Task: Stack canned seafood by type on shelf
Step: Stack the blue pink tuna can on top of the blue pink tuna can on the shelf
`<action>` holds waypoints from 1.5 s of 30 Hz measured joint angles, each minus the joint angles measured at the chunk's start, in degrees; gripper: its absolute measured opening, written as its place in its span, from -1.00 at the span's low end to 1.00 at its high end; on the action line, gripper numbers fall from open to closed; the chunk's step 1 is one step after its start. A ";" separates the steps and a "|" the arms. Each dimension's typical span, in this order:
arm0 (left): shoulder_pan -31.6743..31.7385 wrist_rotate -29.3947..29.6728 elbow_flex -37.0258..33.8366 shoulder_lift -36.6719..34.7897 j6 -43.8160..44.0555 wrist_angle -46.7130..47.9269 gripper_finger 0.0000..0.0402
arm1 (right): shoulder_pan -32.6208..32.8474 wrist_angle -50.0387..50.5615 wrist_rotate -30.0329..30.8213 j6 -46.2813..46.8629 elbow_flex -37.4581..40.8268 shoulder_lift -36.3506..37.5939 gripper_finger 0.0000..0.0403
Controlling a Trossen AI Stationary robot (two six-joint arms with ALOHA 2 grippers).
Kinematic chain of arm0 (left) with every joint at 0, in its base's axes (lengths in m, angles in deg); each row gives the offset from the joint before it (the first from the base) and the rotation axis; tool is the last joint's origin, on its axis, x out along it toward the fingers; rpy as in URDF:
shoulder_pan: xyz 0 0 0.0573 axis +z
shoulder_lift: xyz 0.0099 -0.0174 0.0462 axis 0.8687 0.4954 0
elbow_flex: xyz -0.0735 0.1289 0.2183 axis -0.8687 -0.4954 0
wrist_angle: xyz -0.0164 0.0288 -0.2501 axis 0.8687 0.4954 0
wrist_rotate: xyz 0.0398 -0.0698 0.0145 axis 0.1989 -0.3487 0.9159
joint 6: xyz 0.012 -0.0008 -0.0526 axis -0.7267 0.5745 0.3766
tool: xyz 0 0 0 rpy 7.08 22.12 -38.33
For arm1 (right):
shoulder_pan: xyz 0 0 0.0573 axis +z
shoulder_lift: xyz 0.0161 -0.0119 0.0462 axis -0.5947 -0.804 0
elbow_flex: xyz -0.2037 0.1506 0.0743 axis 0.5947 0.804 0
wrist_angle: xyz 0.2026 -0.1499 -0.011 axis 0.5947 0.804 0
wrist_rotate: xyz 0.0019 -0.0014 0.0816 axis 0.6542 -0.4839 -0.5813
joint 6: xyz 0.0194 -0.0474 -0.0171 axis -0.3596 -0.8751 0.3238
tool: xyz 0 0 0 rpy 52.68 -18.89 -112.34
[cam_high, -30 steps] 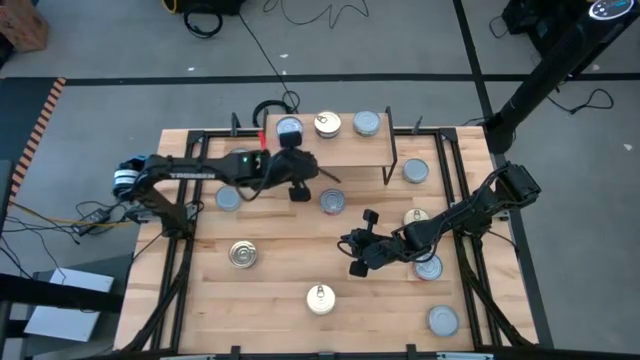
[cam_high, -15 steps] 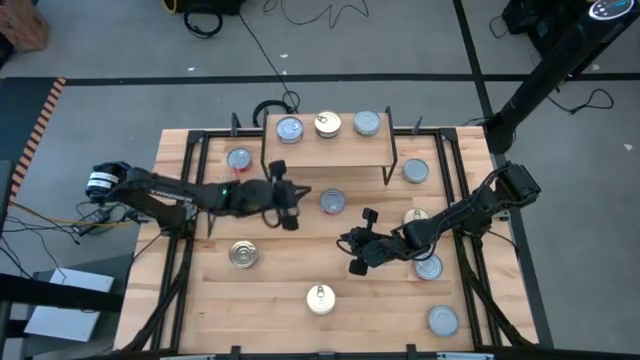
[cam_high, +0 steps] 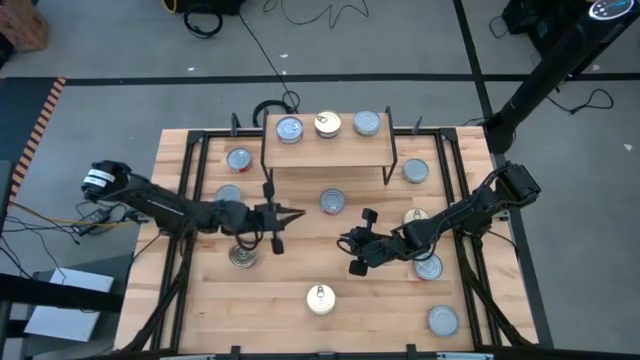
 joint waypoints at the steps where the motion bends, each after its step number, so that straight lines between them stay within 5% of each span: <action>1: -0.29 -0.05 -0.18 -0.42 0.48 -0.60 -0.90 | -0.05 -0.03 0.02 -0.13 0.00 0.00 -0.81; 7: -0.61 -6.64 -1.76 -3.67 2.26 0.12 -0.91 | -0.11 -1.41 0.02 -1.65 -0.02 0.00 -0.83; 18: -0.58 -8.13 -8.56 -11.80 2.63 -0.46 -0.91 | -0.11 -2.91 5.35 -2.23 -0.07 0.05 -0.84; 32: -0.63 -10.54 -11.71 -28.30 5.75 12.74 -0.91 | 0.60 11.81 -7.02 6.84 -0.07 9.97 -0.86; 38: -0.63 -10.54 -11.72 -29.35 6.59 13.82 -0.91 | 0.81 25.01 -15.37 18.16 -0.07 13.93 -0.84; 45: -0.63 -10.49 -11.71 -29.33 6.95 15.27 -0.91 | 0.87 35.05 -16.18 25.00 -0.07 14.42 -0.78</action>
